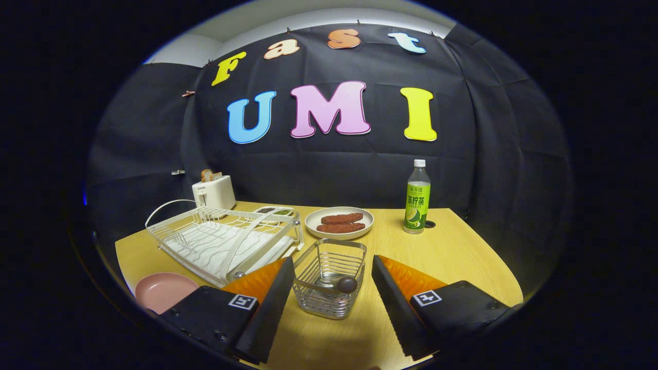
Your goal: Take the plate from the dish rack, then take the spoon from the basket and place it into the plate.
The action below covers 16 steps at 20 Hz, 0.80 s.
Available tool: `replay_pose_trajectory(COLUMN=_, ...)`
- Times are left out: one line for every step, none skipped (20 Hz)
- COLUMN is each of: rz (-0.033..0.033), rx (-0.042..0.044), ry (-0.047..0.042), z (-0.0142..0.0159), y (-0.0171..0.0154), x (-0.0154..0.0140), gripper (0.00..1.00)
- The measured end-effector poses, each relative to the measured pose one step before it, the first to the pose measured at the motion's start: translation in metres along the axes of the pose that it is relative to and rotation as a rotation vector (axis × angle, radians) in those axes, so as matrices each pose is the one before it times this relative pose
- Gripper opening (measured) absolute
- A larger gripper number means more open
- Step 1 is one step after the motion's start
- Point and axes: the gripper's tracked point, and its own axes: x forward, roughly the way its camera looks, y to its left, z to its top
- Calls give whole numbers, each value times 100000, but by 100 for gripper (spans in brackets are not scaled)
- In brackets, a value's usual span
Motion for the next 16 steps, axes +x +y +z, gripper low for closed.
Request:
replay_pose_trajectory(rz=280, rx=1198, ry=717, z=-341, y=260, x=396, gripper=94)
replay_pose_trajectory(rz=-97, rx=1141, ry=415, z=-204, y=7, x=374, gripper=94)
replay_pose_trajectory(rz=-221, rx=1416, ry=-768, z=174, y=26, x=423, gripper=92)
replay_pose_trajectory(rz=-1164, rx=456, ry=-1127, z=91, y=-261, x=391, gripper=85)
replay_pose_trajectory(rz=-1586, rx=-227, ry=-964, z=204, y=-506, x=168, gripper=82)
replay_pose_trajectory(rz=-986, rx=76, ry=-805, z=133, y=-288, x=292, gripper=75)
replay_pose_trajectory(rz=-1242, rx=170, ry=-303, z=-49, y=-340, x=237, gripper=72)
replay_pose_trajectory(rz=-1095, rx=154, ry=-145, z=-56, y=-330, x=119, gripper=64)
replay_pose_trajectory(rz=-1278, rx=-171, ry=-31, z=21, y=-510, x=228, gripper=57)
replay_pose_trajectory(rz=-1125, rx=81, ry=131, z=14, y=-331, x=54, gripper=42)
replay_pose_trajectory(rz=-117, rx=559, ry=30, z=-28, y=-44, x=162, gripper=36)
replay_pose_trajectory(rz=-624, rx=259, ry=734, z=-154, y=-85, x=-53, gripper=35)
replay_pose_trajectory(rz=-27, rx=516, ry=-449, z=66, y=-51, x=385, gripper=33)
replay_pose_trajectory(rz=-389, rx=339, ry=379, z=37, y=-28, x=-29, gripper=32)
replay_pose_trajectory(rz=-205, rx=643, ry=187, z=49, y=-88, x=27, gripper=30)
replay_pose_trajectory(rz=-235, rx=1614, ry=919, z=65, y=121, x=15, gripper=25)
